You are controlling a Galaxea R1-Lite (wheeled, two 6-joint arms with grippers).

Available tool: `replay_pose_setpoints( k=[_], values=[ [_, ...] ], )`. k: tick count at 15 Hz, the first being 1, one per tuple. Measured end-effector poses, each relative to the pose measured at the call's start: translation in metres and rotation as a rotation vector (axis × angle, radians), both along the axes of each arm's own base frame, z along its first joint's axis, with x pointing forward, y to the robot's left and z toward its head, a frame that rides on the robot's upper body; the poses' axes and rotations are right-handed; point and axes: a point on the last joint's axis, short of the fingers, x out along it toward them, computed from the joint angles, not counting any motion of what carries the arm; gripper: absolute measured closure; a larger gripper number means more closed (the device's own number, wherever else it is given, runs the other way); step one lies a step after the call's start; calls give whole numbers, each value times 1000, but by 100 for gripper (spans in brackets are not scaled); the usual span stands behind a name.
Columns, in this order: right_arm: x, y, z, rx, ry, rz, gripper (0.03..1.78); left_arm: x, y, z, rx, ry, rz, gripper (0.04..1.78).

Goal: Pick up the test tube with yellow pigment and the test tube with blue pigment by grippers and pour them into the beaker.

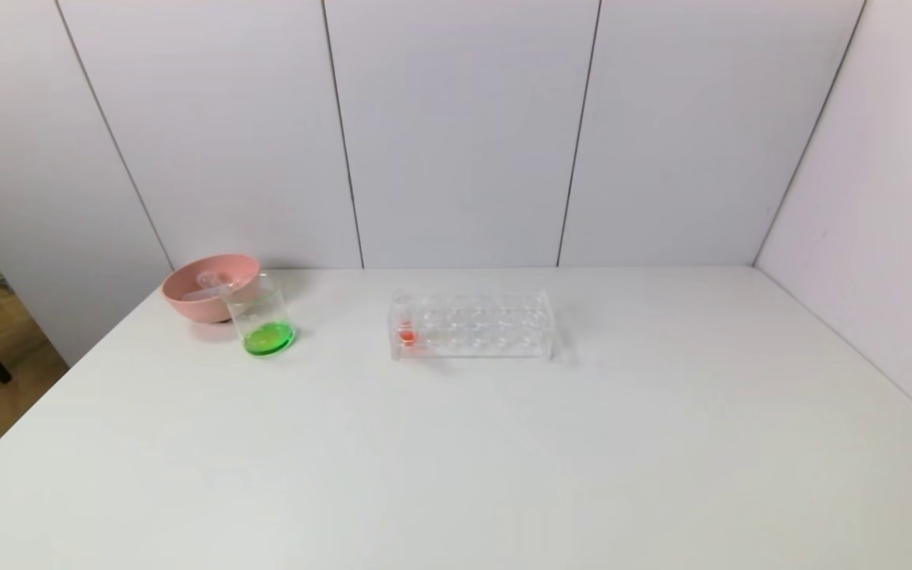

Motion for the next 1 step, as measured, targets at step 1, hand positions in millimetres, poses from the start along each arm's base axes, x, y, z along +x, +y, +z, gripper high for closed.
replay_pose_setpoints(
  k=[1],
  values=[
    [0, 0, 0, 0, 0, -1, 10, 0, 0, 0, 0, 0, 0, 4]
  ],
)
